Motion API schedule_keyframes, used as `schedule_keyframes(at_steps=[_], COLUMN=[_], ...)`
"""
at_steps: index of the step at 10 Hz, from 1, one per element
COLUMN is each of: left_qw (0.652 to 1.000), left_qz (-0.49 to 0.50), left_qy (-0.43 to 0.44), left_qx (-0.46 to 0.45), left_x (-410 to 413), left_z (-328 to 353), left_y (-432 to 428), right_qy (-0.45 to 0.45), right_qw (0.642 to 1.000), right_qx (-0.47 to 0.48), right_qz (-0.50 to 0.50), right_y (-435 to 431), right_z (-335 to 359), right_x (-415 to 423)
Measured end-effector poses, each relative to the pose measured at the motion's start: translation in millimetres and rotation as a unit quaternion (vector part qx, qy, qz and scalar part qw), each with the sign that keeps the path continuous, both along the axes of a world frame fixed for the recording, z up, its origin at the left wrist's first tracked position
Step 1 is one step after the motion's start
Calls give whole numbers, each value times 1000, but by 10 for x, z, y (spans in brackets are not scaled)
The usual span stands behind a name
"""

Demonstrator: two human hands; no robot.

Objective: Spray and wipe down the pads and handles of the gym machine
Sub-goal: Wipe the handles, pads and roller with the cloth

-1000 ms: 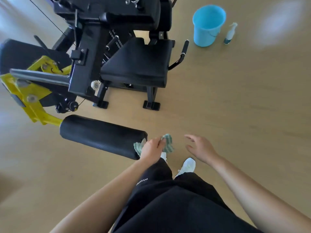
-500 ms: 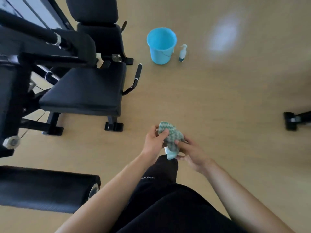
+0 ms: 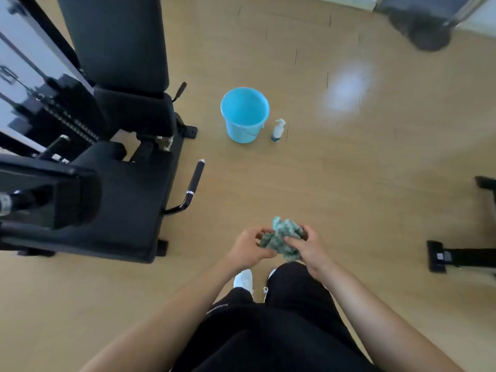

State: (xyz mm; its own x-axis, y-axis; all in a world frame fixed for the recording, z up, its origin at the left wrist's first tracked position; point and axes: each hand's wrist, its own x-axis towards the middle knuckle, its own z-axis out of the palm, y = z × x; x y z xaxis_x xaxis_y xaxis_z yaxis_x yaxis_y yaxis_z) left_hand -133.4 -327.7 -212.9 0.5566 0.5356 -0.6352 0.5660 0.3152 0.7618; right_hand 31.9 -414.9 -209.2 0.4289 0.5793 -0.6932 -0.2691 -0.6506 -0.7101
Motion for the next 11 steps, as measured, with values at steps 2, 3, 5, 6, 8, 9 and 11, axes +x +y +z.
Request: schedule_keyframes(at_steps=[2, 3, 5, 6, 8, 9, 11], left_qw=[998, 996, 976, 966, 941, 927, 922], left_qz=[39, 71, 174, 213, 306, 342, 313], left_qy=[34, 58, 127, 144, 135, 134, 199], left_qx=[33, 17, 4, -3, -47, -71, -109], left_x=[639, 1004, 1847, 2246, 2742, 2907, 2943], left_z=[-193, -373, -616, -641, -833, -981, -1157], left_y=[980, 1637, 3208, 4041, 5422, 5990, 6496], right_qy=[51, 38, 22, 41, 18, 26, 77], right_qw=[998, 999, 997, 993, 987, 987, 968], right_qx=[-10, -24, -48, -55, -76, -103, -192], right_qz=[-21, -1, 52, 100, 141, 124, 144], right_y=[1104, 1855, 3527, 4418, 5969, 6579, 7151], right_z=[-195, -380, -622, -634, -731, -974, -1150], right_x=[690, 1120, 2041, 2474, 2965, 3083, 3234])
